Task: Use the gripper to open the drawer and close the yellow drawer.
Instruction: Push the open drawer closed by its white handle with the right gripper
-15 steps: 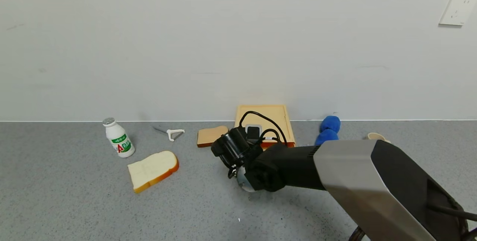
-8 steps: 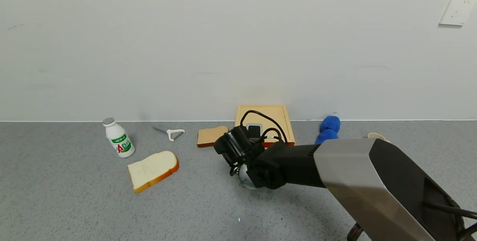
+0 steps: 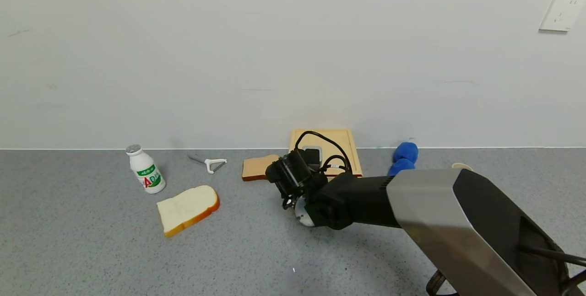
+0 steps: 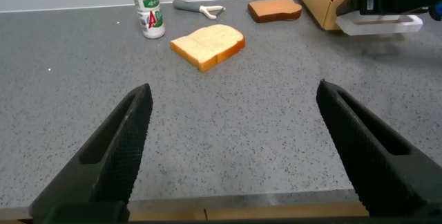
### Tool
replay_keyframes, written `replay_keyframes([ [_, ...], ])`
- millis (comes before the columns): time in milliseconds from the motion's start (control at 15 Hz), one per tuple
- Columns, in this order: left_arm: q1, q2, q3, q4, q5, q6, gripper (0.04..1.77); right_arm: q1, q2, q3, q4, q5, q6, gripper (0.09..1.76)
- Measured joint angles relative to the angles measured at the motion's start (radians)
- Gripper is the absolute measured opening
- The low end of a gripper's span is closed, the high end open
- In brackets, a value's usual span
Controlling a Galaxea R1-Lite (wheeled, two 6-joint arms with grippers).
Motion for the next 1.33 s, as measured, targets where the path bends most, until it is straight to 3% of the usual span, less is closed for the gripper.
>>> replay_keyframes([
  [867,0.0,0.0,0.0,0.0,0.0,0.0,1.72,-0.016,-0.003,0.004,-0.025,0.004,-0.04,1.71],
  [1333,0.0,0.0,0.0,0.0,0.0,0.0,1.72,-0.006,-0.201,0.075,0.106,0.09,-0.046,1.71],
])
